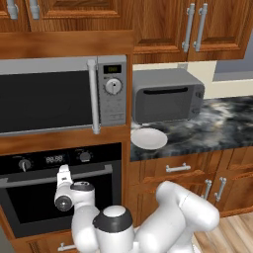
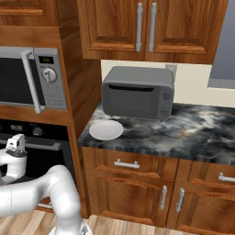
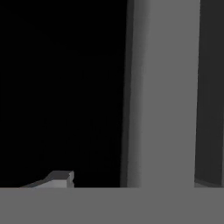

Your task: Take the fish from the oven and place it on the plate on the counter.

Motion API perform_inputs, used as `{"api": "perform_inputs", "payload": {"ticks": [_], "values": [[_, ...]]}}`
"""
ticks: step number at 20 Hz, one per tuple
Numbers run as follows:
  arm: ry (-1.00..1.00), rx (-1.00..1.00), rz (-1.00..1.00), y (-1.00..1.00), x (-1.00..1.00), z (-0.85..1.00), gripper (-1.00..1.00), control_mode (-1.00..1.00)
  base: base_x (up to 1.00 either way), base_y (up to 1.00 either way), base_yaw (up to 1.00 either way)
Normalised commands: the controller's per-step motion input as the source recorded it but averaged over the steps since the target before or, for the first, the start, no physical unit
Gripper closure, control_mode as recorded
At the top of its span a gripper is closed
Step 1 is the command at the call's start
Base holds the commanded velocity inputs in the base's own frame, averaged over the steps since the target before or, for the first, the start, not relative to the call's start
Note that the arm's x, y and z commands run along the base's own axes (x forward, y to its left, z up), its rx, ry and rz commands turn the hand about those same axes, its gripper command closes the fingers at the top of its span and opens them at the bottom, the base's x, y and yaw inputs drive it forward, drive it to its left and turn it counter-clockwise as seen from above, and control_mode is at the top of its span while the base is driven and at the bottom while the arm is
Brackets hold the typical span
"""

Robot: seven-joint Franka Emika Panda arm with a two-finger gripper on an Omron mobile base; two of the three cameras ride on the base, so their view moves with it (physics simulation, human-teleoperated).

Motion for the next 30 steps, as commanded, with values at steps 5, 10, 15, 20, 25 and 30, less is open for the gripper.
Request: {"api": "perform_inputs", "payload": {"ticks": [5,10,15,20,25,30], "values": [[0.0,-0.02,0.0,0.08,0.01,-0.04,1.0,-1.0,0.0,0.0,0.0],[0.0,-0.04,0.0,0.1,0.0,-0.06,1.0,-1.0,0.0,0.0,0.0],[0.0,-0.04,0.0,0.13,-0.04,-0.04,1.0,-1.0,0.0,0.0,0.0],[0.01,-0.01,0.0,0.13,-0.32,-0.2,1.0,-1.0,0.0,0.0,0.0],[0.09,0.0,0.0,0.17,-0.68,-0.37,1.0,-1.0,0.0,0.0,0.0],[0.13,0.0,0.0,0.15,-0.79,-0.57,1.0,-1.0,0.0,0.0,0.0]]}}
